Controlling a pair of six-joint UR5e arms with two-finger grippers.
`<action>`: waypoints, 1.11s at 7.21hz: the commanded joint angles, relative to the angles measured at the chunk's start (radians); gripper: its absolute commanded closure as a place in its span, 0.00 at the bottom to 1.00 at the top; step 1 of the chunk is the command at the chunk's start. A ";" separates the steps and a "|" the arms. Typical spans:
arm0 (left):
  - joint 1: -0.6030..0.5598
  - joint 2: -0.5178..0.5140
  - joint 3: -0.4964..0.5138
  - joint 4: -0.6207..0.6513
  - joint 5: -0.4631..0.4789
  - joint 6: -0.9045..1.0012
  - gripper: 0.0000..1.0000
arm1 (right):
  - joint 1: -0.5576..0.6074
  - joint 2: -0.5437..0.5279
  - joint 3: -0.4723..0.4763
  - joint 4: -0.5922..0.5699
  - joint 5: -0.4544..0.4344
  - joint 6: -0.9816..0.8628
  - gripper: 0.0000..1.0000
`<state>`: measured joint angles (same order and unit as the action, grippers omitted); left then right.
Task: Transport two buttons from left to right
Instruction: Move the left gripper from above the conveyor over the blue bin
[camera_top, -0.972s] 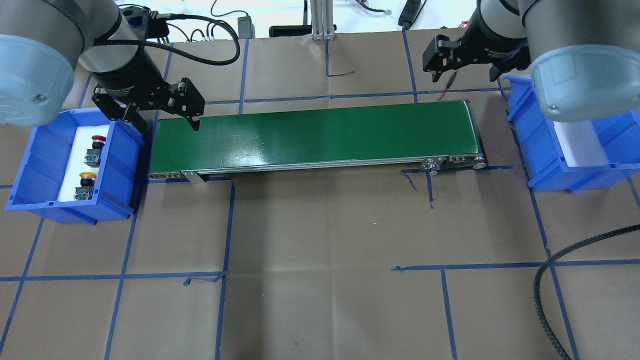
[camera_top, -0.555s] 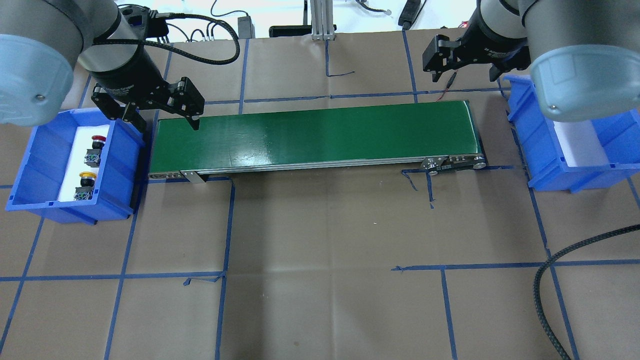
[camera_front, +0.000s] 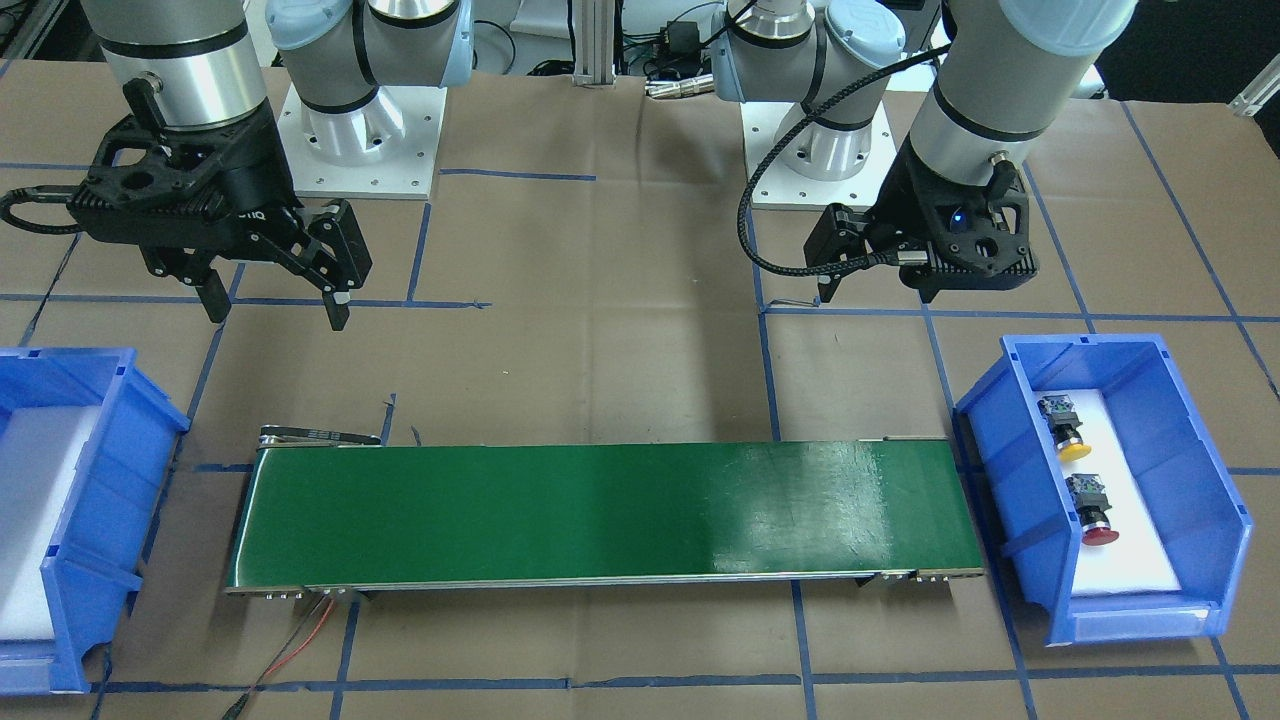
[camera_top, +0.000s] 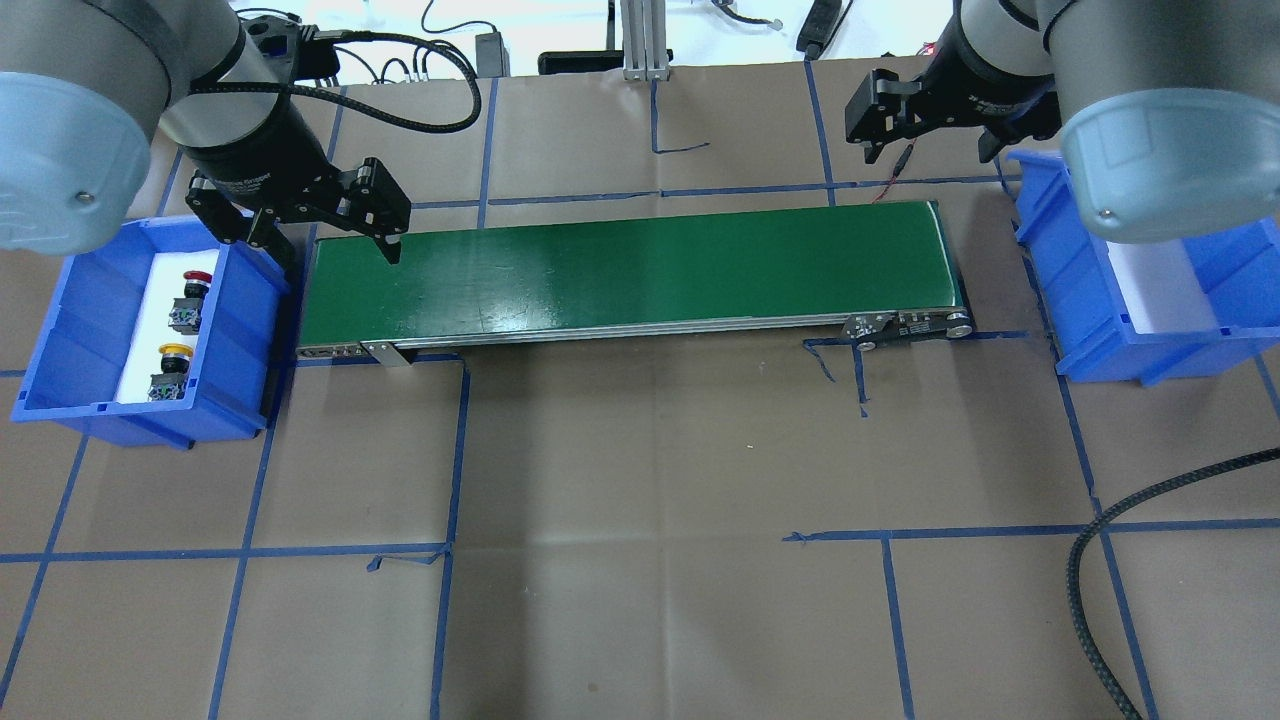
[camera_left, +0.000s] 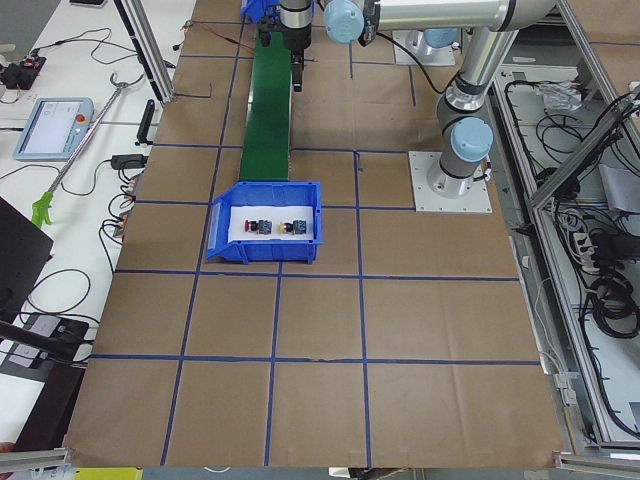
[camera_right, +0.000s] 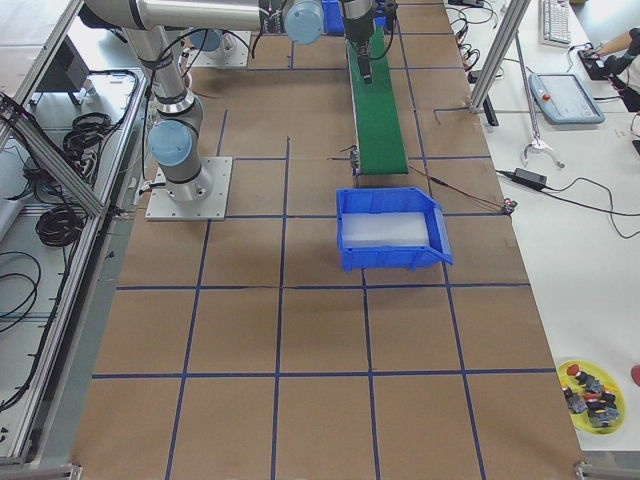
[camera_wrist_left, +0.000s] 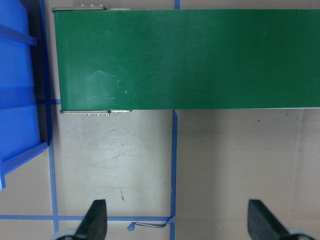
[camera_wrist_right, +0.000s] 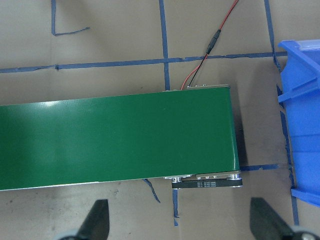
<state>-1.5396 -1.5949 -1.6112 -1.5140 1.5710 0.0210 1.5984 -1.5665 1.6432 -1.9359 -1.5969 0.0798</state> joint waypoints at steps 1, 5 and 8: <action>0.012 0.013 -0.012 0.000 0.001 0.011 0.00 | 0.000 -0.001 0.001 0.000 0.000 0.000 0.00; 0.247 -0.013 -0.001 0.002 0.003 0.218 0.00 | 0.000 -0.001 0.001 0.000 0.000 0.000 0.00; 0.465 -0.046 -0.003 0.002 0.009 0.507 0.00 | 0.000 -0.001 0.001 0.000 0.000 0.000 0.00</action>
<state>-1.1630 -1.6247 -1.6165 -1.5129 1.5782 0.4103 1.5984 -1.5677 1.6444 -1.9352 -1.5969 0.0797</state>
